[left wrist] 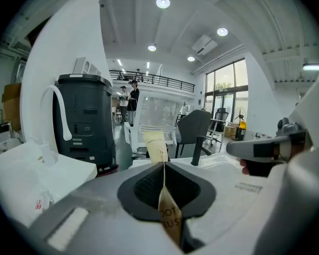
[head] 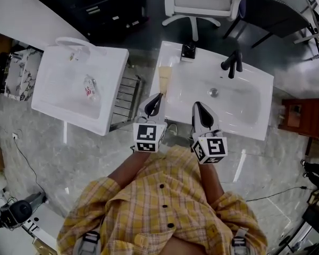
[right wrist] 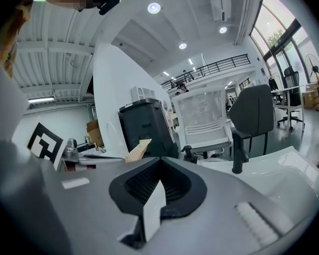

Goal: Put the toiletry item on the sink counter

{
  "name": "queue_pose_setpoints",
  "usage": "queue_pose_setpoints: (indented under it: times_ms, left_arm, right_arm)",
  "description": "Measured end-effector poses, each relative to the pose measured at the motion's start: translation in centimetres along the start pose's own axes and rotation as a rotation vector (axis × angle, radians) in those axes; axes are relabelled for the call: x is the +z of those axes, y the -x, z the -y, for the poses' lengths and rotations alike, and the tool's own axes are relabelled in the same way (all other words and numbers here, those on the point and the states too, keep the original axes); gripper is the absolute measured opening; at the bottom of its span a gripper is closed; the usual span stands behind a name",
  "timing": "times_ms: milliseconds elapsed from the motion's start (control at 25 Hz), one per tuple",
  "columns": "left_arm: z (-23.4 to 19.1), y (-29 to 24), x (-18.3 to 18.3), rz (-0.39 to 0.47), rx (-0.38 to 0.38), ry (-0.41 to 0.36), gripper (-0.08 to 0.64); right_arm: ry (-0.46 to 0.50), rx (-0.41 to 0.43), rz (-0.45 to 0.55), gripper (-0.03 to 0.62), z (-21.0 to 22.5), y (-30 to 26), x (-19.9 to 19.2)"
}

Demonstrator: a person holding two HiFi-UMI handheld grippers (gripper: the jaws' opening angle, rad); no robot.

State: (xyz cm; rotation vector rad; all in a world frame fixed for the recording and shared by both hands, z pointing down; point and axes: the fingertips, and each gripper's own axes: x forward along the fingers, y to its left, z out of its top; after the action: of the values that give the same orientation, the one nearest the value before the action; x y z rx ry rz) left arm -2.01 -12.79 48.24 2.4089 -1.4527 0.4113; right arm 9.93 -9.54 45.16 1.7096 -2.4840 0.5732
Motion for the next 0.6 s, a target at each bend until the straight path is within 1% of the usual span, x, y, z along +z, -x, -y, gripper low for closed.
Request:
queue_pose_setpoints:
  times_ms: [120, 240, 360, 600]
  left_arm:
    - [-0.5, -1.5, -0.7, -0.046, 0.002, 0.009, 0.004]
    - [-0.8, -3.0, -1.6, -0.089, -0.010, 0.008, 0.004]
    - [-1.3, -3.9, -2.2, -0.120, -0.005, 0.002, 0.004]
    - [-2.5, -5.8, -3.8, -0.163, 0.006, 0.053, 0.005]
  right_arm:
    - [-0.006, 0.007, -0.014, -0.001, 0.5, -0.3, -0.6]
    - [-0.012, 0.015, -0.027, -0.002, 0.9, -0.5, -1.1]
    - [-0.014, 0.023, -0.037, -0.002, 1.1, -0.8, -1.4]
    - [-0.019, 0.028, -0.052, -0.002, 1.6, -0.9, -2.1]
